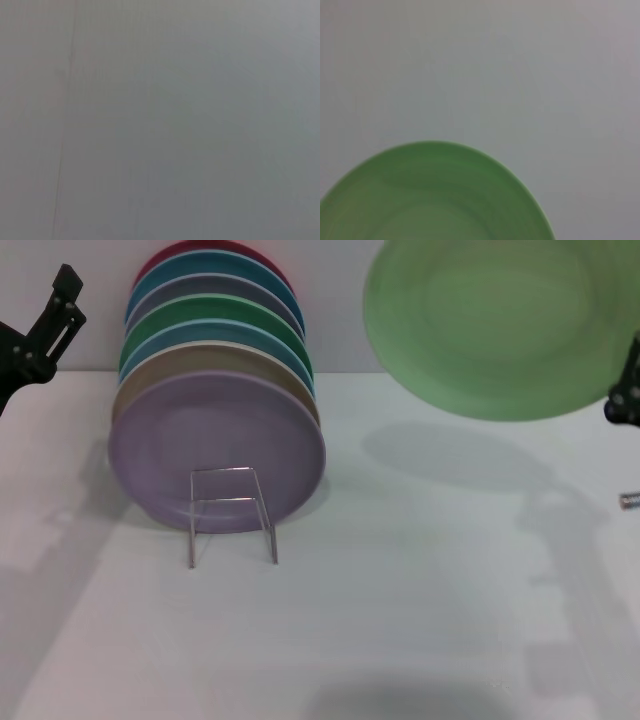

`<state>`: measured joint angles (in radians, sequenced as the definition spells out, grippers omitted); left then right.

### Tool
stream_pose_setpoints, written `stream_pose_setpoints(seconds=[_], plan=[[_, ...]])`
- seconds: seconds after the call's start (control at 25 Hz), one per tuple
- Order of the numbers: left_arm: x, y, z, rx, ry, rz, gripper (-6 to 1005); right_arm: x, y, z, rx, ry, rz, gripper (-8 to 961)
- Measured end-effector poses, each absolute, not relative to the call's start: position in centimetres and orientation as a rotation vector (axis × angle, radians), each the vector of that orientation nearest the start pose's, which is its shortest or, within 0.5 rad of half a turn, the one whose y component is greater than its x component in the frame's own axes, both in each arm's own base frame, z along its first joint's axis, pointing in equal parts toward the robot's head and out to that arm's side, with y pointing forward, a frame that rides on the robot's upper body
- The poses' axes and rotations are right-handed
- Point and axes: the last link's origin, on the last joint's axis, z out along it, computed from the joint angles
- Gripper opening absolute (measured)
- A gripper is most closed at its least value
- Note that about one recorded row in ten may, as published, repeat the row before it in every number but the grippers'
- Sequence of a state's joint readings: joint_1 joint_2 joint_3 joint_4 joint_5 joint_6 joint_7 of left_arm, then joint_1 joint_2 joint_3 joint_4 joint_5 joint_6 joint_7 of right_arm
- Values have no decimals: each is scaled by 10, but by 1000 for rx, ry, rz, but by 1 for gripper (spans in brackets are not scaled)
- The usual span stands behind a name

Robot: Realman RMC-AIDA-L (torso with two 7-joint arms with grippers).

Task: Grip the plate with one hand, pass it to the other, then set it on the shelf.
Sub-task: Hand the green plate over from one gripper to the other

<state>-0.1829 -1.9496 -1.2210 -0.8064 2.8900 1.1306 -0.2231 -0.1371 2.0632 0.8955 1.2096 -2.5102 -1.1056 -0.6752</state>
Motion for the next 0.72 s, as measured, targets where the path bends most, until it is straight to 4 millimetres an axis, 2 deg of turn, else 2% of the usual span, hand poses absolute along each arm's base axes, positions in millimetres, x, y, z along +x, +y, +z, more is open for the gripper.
stream_pose_setpoints(seconds=[0.04, 0.16, 0.2, 0.32, 0.52, 0.72], plan=[[-247, 328, 49, -1626, -214, -1059, 854, 203, 251, 10, -1364, 72, 690, 16], [-246, 327, 49, -1626, -203, -1065, 851, 221, 246, 8, -1354, 135, 780, 16], [-246, 327, 49, -1626, -203, -1065, 850, 232, 245, 7, -1353, 180, 818, 16], [-241, 326, 52, -1679, -153, -1075, 846, 246, 247, 4, -1376, 253, 871, 16], [-228, 328, 55, -1778, -110, -1076, 841, 252, 253, -2, -1418, 262, 869, 16], [-207, 335, 59, -1908, -109, -995, 835, 252, 263, -14, -1495, 273, 855, 17]])
